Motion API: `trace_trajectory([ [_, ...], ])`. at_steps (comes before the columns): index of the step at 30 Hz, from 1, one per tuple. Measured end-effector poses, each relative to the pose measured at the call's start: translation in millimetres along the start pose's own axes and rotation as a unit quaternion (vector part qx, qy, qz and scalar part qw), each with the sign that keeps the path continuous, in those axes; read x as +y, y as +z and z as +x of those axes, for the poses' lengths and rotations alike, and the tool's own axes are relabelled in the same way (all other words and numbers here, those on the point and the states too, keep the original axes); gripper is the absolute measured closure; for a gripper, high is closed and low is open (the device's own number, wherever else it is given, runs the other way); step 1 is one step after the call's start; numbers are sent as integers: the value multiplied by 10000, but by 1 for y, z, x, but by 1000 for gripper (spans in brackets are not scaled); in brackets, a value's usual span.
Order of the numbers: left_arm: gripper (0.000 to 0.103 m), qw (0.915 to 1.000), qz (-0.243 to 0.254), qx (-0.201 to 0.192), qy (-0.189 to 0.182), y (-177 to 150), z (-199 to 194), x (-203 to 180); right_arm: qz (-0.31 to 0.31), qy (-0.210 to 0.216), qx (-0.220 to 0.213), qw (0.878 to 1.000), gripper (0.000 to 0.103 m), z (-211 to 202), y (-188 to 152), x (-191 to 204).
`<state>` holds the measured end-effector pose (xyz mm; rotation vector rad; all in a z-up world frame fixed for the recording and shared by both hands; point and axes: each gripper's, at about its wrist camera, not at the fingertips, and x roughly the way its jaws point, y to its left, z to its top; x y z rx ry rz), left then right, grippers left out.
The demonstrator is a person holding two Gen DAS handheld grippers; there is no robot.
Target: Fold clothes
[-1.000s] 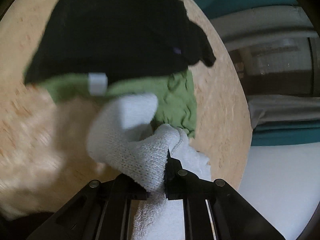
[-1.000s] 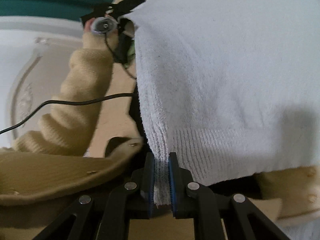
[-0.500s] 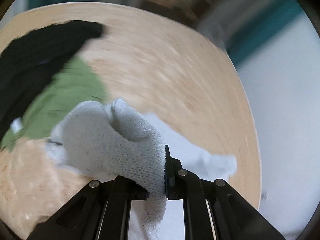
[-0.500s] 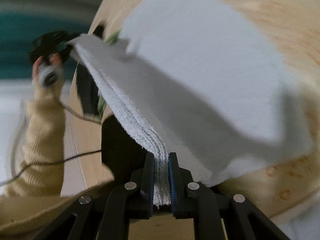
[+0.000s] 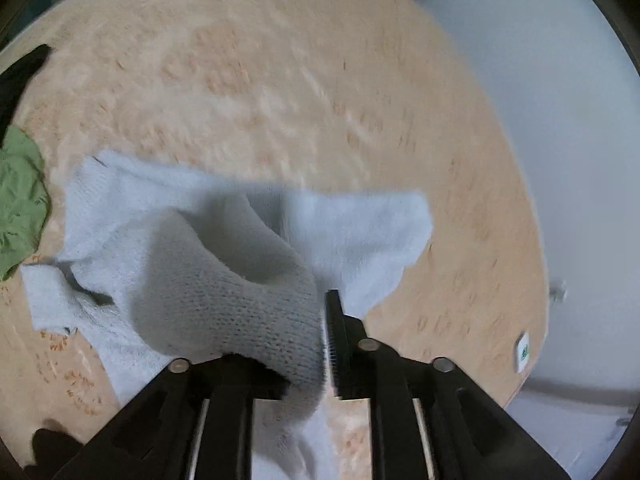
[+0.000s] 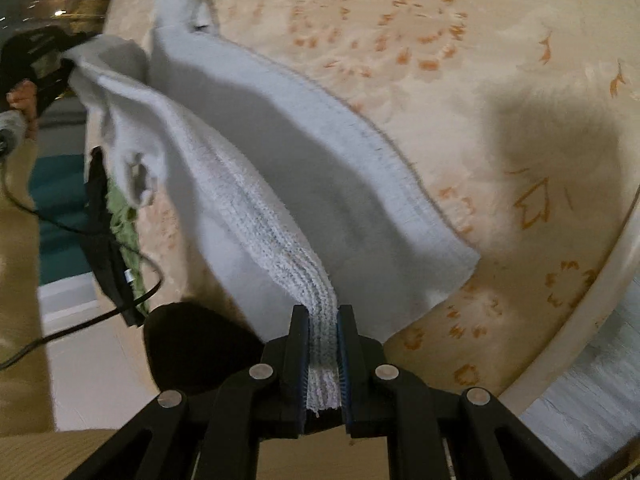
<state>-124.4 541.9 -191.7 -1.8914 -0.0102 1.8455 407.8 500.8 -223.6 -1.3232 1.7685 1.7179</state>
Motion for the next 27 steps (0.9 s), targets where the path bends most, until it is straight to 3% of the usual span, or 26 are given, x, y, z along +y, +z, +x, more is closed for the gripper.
trace_trajectory([
  [1,55,9992,0,353,-188,2,7,-1,80,-71,26,9999,93,4,4,-3],
  [2,33,9970,-1,681,-376,3,14,-3,134,-173,52,9997,93,9,9,-6],
  [3,27,9959,-2,712,-564,2,11,-1,167,-287,78,9994,92,13,13,-8],
  [7,27,9905,46,702,-1182,1,-10,10,157,-809,334,9960,91,34,31,-12],
  [10,25,9837,-130,595,-1692,6,-33,30,235,-1063,391,9933,79,42,42,-20],
  [11,21,9817,-215,557,-1809,8,-38,35,294,-1097,349,9929,68,42,44,-23],
  [12,19,9797,-303,520,-1910,10,-42,39,357,-1106,291,9928,66,40,45,-27],
  [18,19,9859,-742,619,-1362,22,-15,34,125,-1073,-68,9941,66,22,49,-12],
  [23,19,9911,-173,862,-1003,0,16,9,-662,-793,-504,9934,66,3,45,34],
  [27,19,9940,172,866,-646,-9,31,-5,-1682,-587,-319,9835,66,24,50,90],
])
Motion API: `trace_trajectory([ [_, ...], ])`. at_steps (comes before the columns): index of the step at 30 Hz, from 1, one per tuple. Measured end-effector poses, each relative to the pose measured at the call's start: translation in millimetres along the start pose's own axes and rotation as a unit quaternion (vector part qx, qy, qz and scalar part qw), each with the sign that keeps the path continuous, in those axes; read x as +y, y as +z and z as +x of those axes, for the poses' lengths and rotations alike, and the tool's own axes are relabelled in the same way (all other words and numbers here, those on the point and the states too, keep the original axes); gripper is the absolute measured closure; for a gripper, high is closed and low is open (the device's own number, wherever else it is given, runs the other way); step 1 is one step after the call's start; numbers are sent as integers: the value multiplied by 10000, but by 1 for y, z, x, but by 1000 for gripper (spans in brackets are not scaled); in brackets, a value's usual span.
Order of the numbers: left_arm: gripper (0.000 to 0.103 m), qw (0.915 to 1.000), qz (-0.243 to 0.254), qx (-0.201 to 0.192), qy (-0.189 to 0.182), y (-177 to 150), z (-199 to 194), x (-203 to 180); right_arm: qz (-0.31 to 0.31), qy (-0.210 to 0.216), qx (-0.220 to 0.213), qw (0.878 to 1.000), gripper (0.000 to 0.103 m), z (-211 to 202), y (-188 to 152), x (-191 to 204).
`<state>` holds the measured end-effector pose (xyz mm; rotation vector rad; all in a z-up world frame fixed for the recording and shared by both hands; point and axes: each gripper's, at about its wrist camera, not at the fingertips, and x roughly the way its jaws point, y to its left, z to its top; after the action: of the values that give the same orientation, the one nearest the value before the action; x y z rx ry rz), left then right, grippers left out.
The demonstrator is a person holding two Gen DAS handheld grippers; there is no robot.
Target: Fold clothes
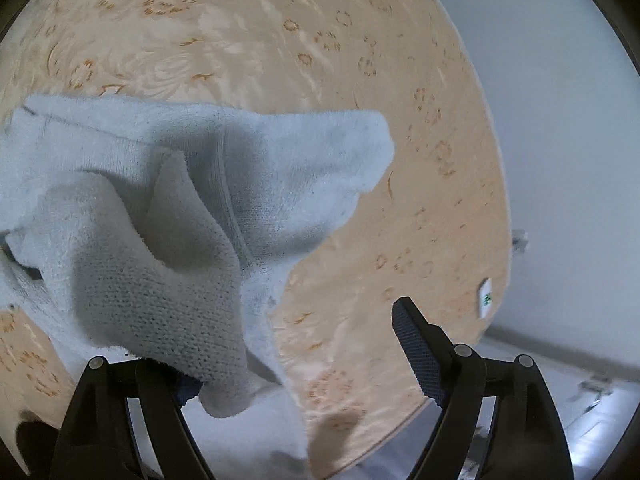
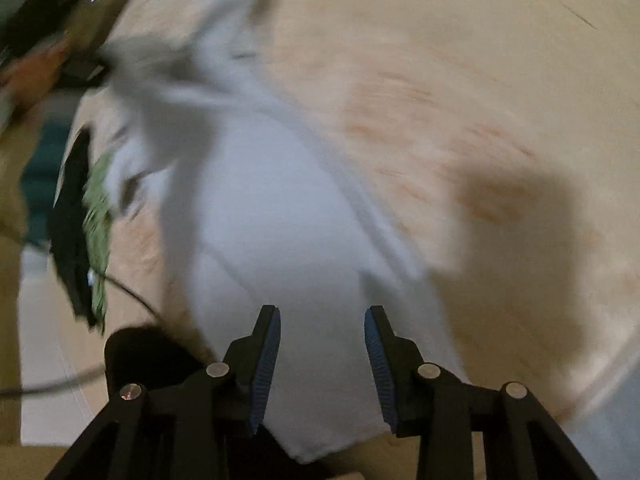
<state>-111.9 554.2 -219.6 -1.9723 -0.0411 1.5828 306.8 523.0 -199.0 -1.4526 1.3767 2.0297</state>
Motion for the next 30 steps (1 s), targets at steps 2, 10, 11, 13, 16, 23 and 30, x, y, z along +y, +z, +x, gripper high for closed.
trace_trajectory([
  [2,19,10000,-30,30,-23,0,3,-1,-431,108,176,9989,66,25,13,25],
  [10,19,9963,-129,448,-724,6,-7,20,-1254,437,22,9911,80,111,108,106],
  [11,19,9954,-183,477,-811,8,-7,23,-1225,428,-101,9915,81,114,120,115],
  [13,19,9923,-318,563,-1058,10,-12,31,-870,504,-418,9941,84,117,144,123],
  [16,18,9872,-460,592,-1410,10,-23,42,24,587,-820,9949,89,120,173,111],
  [23,18,9807,-366,1,-1919,-8,-72,75,764,23,-1051,9915,92,136,198,84],
  [30,18,9754,-775,-1971,-615,-69,-161,203,-93,-336,-934,9950,86,108,190,88],
])
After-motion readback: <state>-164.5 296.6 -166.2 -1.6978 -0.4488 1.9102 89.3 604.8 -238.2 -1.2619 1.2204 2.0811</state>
